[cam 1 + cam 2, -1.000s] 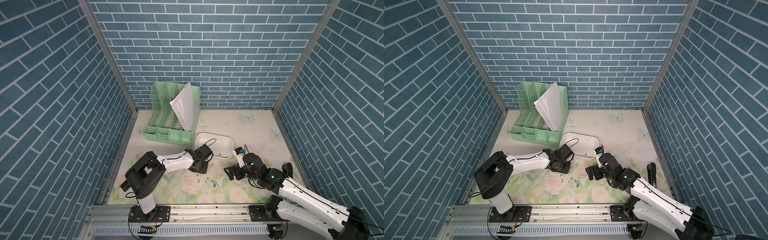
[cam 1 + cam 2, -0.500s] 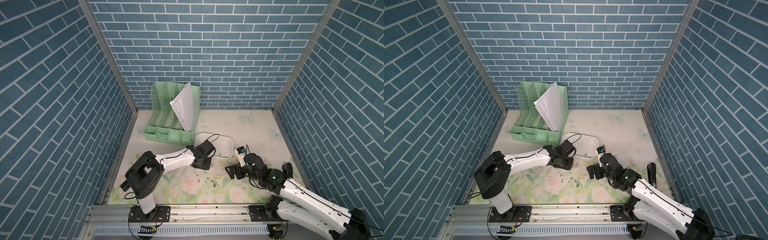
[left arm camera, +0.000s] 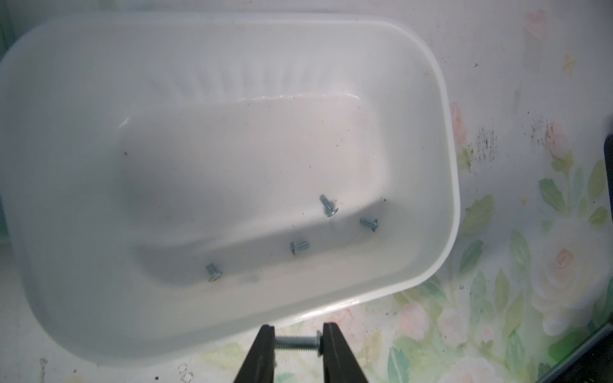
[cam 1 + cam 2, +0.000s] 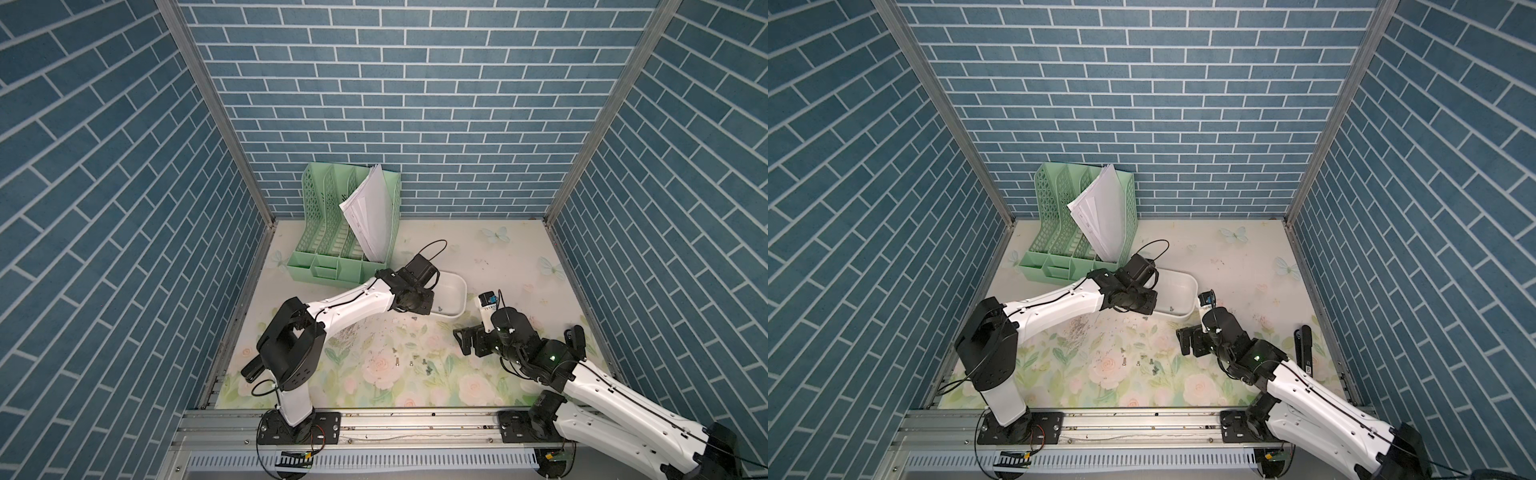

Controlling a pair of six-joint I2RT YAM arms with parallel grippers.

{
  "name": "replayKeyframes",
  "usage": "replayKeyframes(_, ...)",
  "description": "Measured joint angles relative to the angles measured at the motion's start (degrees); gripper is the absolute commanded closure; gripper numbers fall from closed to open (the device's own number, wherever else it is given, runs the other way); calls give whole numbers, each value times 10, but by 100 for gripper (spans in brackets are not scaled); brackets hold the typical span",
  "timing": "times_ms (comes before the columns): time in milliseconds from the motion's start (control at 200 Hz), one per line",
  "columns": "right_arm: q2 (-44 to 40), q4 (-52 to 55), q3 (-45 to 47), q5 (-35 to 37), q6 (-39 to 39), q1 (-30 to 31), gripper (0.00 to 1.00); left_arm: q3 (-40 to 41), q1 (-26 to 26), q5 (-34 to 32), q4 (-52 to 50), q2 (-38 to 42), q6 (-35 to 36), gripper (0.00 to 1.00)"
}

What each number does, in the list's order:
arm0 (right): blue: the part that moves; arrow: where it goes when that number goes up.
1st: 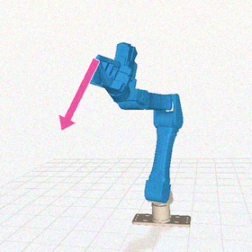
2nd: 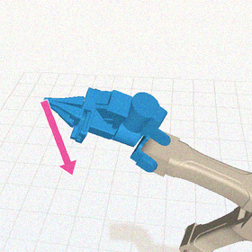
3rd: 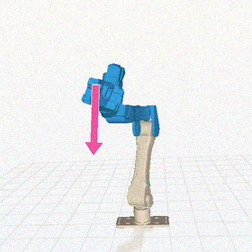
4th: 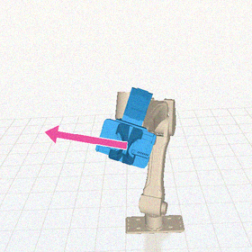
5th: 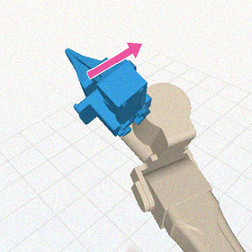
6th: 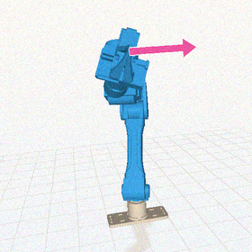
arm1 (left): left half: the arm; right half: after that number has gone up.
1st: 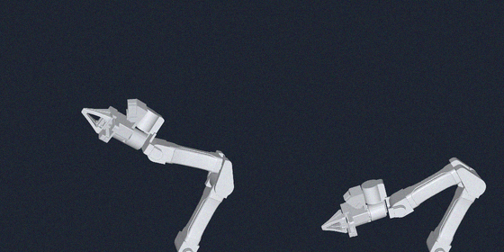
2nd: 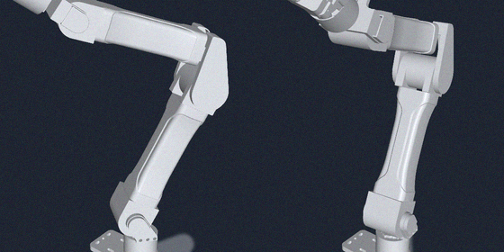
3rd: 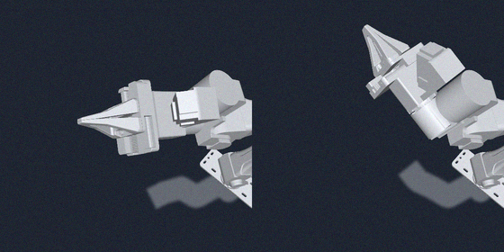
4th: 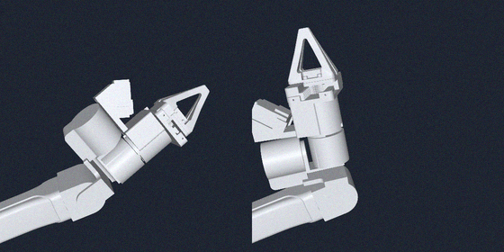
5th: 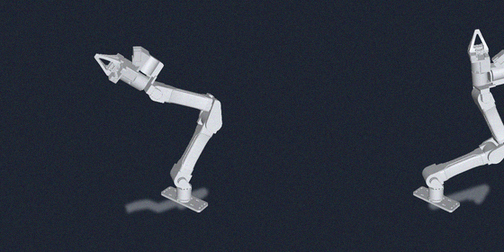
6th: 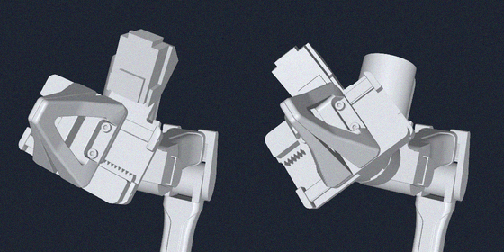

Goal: Put the screws on the desktop into the storage box
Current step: Place the screw in the storage box.

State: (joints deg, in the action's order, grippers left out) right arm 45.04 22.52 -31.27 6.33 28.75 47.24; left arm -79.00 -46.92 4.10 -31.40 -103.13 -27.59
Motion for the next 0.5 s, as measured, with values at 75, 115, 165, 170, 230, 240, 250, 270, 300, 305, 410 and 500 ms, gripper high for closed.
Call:
replayKeyframes(75, -2, 0, 0, 2, 0, 0, 0, -12, 8, 2, 2, -16, 5, 71)
replayKeyframes(115, -3, 1, 0, 2, 0, 0, 0, -18, 12, 2, 1, -25, 7, 70)
replayKeyframes(165, -3, 2, 0, 3, 0, 0, 0, -26, 17, 3, 0, -35, 12, 69)
replayKeyframes(170, -3, 2, 0, 3, 0, 0, 0, -26, 18, 3, 0, -35, 12, 69)
replayKeyframes(230, -1, 2, 0, 2, 0, 0, 0, -36, 23, 3, 0, -46, 16, 65)
replayKeyframes(240, 0, 2, 0, 3, 0, 0, 0, -37, 24, 4, 0, -47, 16, 64)
replayKeyframes(250, 1, 2, 0, 2, 0, 0, 0, -38, 24, 4, 1, -48, 17, 62)
replayKeyframes(270, 3, 2, 0, 2, 0, 0, 0, -39, 26, 5, 1, -50, 18, 59)
replayKeyframes(300, 7, 2, 0, 1, 0, 0, 0, -41, 28, 5, 1, -51, 20, 57)
replayKeyframes(305, 8, 2, 0, 1, 0, 0, 0, -41, 29, 5, 1, -52, 19, 57)
replayKeyframes(410, 21, 2, 0, -1, 0, 0, 0, -42, 35, 9, 1, -52, 25, 44)
replayKeyframes(500, 28, 2, 0, -2, 0, 0, 0, -42, 40, 13, 0, -52, 29, 26)
